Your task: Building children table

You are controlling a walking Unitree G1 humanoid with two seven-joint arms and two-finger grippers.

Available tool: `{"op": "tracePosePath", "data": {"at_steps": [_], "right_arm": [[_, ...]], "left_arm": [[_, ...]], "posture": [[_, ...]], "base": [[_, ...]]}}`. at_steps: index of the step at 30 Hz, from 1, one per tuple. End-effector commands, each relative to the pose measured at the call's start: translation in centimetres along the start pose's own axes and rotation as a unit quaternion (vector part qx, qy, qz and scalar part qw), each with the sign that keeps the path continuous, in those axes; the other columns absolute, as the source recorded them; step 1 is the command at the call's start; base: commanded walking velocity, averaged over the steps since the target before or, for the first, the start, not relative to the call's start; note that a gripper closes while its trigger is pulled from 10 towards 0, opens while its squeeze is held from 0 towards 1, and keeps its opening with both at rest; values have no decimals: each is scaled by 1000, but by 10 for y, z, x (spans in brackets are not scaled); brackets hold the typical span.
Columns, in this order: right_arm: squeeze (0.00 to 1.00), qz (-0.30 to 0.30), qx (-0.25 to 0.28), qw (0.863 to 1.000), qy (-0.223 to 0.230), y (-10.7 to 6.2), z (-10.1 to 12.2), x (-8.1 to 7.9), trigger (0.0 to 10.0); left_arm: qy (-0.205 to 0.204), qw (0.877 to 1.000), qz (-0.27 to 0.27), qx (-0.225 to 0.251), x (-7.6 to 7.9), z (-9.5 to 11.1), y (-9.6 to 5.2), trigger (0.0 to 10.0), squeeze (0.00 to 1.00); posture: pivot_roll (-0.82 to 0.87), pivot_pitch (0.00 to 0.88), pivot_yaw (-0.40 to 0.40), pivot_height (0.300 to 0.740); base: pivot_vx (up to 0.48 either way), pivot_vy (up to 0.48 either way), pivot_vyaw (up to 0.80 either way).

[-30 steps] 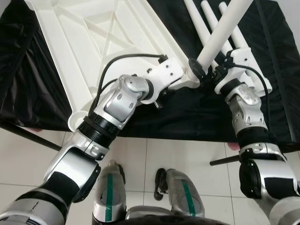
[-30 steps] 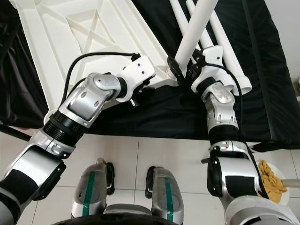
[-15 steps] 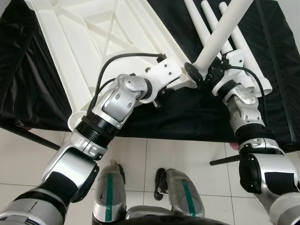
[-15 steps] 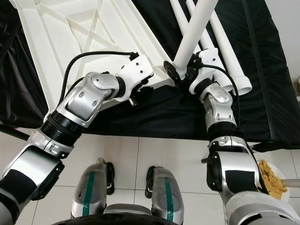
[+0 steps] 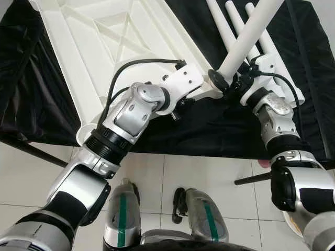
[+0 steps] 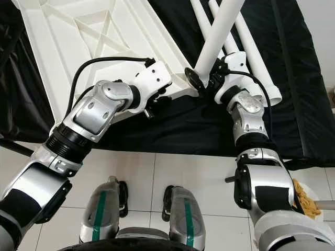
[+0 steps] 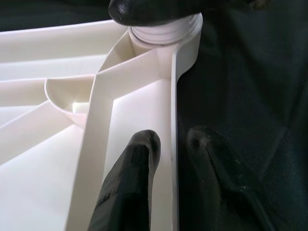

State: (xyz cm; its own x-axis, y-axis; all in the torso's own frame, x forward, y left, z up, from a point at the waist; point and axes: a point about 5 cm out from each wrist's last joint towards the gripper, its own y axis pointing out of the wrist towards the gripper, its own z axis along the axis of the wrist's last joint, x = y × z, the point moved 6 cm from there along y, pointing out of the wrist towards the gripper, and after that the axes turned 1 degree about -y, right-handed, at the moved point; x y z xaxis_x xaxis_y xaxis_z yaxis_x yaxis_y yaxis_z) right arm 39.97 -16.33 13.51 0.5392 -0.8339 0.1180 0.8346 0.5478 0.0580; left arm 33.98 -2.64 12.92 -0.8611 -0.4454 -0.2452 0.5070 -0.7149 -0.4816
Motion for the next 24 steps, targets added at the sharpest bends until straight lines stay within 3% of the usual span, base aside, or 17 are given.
{"op": "tracePosePath", "data": {"at_steps": [1, 19, 20, 24], "right_arm": [[0, -4, 1, 1000, -2, -2, 1, 4, 0], [0, 5, 7, 1000, 8, -4, -3, 0, 0], [0, 0, 8, 1000, 9, -4, -4, 0, 10000], [0, -12, 12, 1000, 19, -5, -6, -2, 10000]], "left_arm": [[-2, 1000, 0, -1, 0, 0, 1, 10000, 0], [-2, 1000, 0, -1, 0, 1, 1, 10000, 0], [-2, 1000, 0, -1, 0, 0, 1, 10000, 0], [-3, 1000, -1, -1, 1, 0, 1, 10000, 0]], "posture": [[48, 26, -43, 740], [46, 27, -41, 740], [45, 28, -42, 740], [44, 30, -42, 740]], "base": [[0, 0, 0], [0, 0, 0], [0, 0, 0], [0, 0, 0]]}}
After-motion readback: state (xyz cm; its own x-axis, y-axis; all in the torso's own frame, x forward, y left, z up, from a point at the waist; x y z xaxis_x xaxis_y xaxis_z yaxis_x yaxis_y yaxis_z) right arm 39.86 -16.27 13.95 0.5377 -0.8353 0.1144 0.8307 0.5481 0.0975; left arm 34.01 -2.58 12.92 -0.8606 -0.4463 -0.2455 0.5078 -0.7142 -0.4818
